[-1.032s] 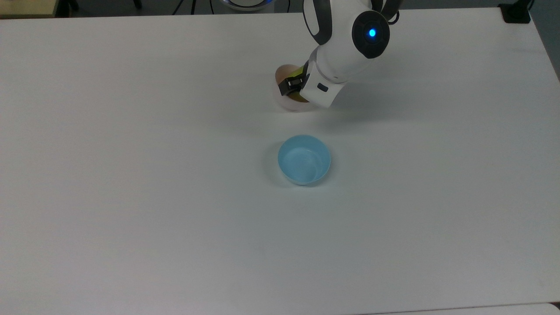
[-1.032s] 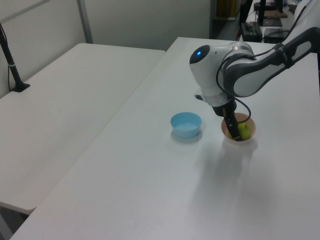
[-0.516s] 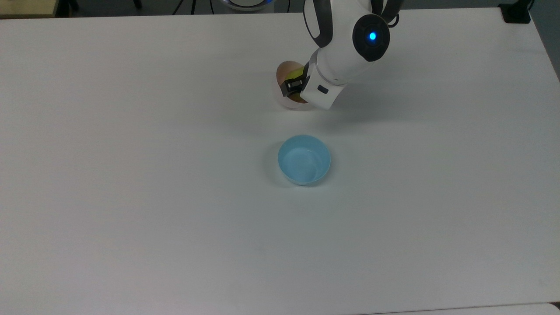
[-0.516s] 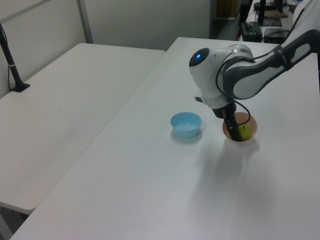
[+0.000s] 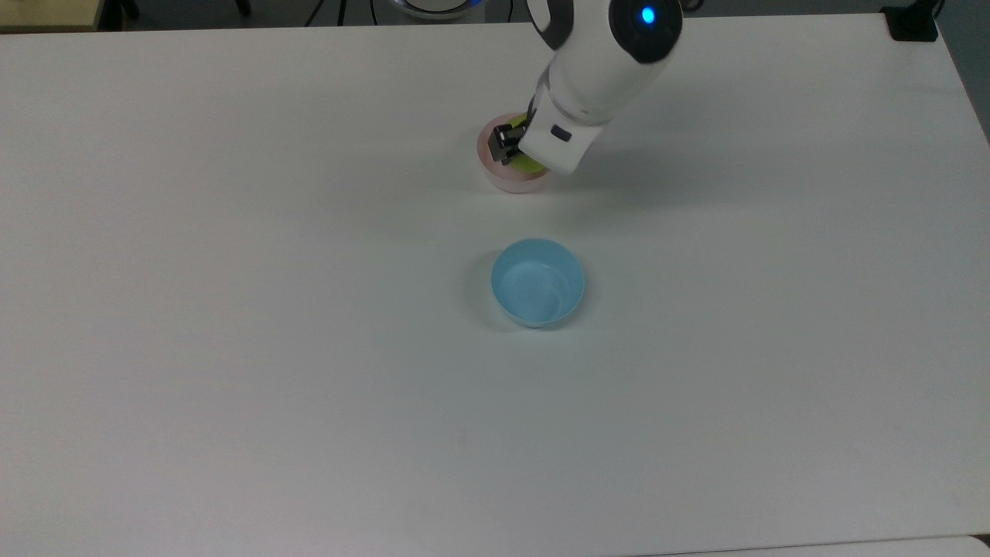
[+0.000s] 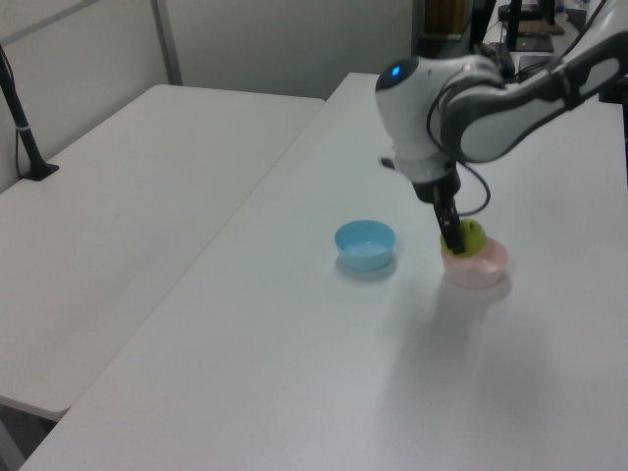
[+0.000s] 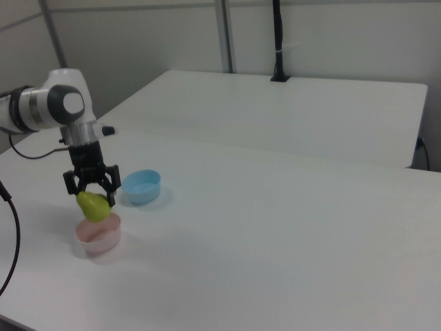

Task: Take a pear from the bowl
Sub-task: 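Lift the pear up out of the pink bowl, then carry the held pear away from the pink bowl and hold it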

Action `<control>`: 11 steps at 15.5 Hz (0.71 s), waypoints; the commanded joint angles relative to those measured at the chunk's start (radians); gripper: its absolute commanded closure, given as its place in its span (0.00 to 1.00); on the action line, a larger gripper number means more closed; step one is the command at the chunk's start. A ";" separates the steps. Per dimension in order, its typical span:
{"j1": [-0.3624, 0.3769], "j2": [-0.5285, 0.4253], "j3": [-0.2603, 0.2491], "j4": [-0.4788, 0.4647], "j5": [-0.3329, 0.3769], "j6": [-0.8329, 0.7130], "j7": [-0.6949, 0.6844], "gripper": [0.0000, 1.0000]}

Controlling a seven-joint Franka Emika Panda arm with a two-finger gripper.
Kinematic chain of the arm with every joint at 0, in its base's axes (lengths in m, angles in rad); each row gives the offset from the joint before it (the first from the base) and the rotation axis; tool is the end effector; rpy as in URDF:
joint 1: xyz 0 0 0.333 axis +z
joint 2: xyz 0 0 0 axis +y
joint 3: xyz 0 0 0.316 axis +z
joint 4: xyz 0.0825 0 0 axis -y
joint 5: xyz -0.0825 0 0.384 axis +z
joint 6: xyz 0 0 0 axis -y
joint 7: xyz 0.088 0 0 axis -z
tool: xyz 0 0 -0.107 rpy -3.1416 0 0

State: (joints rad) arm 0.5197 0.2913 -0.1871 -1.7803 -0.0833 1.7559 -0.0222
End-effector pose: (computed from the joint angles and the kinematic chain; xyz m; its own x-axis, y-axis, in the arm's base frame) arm 0.5641 0.1942 0.3744 0.8891 0.3370 -0.3096 0.3880 -0.9139 0.1195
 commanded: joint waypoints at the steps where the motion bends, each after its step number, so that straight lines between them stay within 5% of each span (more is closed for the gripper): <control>1: -0.021 -0.069 -0.031 0.012 0.023 -0.053 -0.064 0.62; 8: -0.298 -0.045 -0.011 0.085 0.077 -0.032 -0.157 0.60; 11: -0.342 0.031 -0.011 0.081 0.074 0.065 -0.162 0.57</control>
State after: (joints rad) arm 0.2052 0.2442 -0.2118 -1.7114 -0.0216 1.7514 -0.1756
